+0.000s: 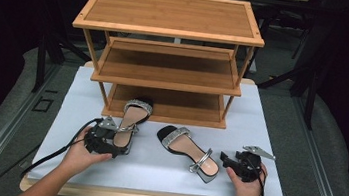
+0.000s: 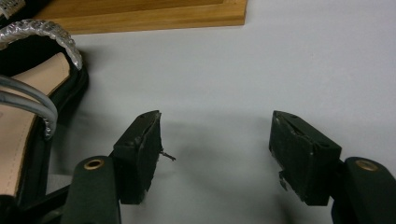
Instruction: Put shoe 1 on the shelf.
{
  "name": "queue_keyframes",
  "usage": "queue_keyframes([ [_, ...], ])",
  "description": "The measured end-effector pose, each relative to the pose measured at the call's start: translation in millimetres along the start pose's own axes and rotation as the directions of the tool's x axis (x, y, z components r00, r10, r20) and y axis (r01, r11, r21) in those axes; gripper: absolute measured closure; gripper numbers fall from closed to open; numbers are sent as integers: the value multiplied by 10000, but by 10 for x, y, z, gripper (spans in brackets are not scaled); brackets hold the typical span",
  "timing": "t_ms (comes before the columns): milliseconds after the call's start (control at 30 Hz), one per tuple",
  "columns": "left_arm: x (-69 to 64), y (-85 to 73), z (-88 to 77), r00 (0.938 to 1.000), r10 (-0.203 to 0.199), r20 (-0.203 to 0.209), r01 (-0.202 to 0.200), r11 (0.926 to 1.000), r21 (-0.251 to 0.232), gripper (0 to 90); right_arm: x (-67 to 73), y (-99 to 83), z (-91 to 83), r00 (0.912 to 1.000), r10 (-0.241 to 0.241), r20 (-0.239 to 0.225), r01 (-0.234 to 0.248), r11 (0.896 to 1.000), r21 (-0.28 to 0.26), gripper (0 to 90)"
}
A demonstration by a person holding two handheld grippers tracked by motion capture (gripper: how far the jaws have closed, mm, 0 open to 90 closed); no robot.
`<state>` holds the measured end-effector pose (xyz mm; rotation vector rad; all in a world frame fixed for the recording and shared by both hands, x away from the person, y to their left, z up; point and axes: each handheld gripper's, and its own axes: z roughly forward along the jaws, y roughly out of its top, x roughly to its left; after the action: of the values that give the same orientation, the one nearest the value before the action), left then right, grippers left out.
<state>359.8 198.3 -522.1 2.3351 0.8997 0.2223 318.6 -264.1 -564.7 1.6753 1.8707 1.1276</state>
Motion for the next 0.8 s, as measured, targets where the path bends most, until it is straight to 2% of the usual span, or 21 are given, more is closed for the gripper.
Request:
queue_keyframes([
  [33,9,41,-16,10000,-42,27,41,10000,64,317,8,2,-3,9999,-12,125,11,10000,40,336],
  [67,20,76,-28,9999,-86,79,85,10000,37,317,11,3,-1,10000,-1,53,1,10000,-5,336],
  [133,54,143,-40,9990,-371,259,371,9993,0,319,13,5,-3,10000,-44,20,44,10000,13,336],
  [300,135,320,8,9943,-1003,364,1016,9942,-350,323,7,6,1,10000,18,61,-19,10000,23,336],
  [400,157,431,101,9954,-953,100,954,9953,-192,324,7,6,-1,10000,-9,50,9,10000,12,336],
  [600,215,633,339,9899,-1373,-350,1366,9904,-207,325,-15,6,2,10000,28,-57,-29,9999,-131,336],
  [667,253,672,400,9833,-1803,-258,1787,9825,-531,325,-20,10,-11,10000,50,-34,-50,10000,-40,336],
  [700,287,690,424,9817,-1886,-247,1870,9809,-540,326,-25,13,-18,10000,46,-19,-46,10000,12,336],
  [800,327,759,492,9835,-1626,-787,1596,9862,-431,329,-36,13,-19,10000,64,-26,-64,10000,-74,336],
])
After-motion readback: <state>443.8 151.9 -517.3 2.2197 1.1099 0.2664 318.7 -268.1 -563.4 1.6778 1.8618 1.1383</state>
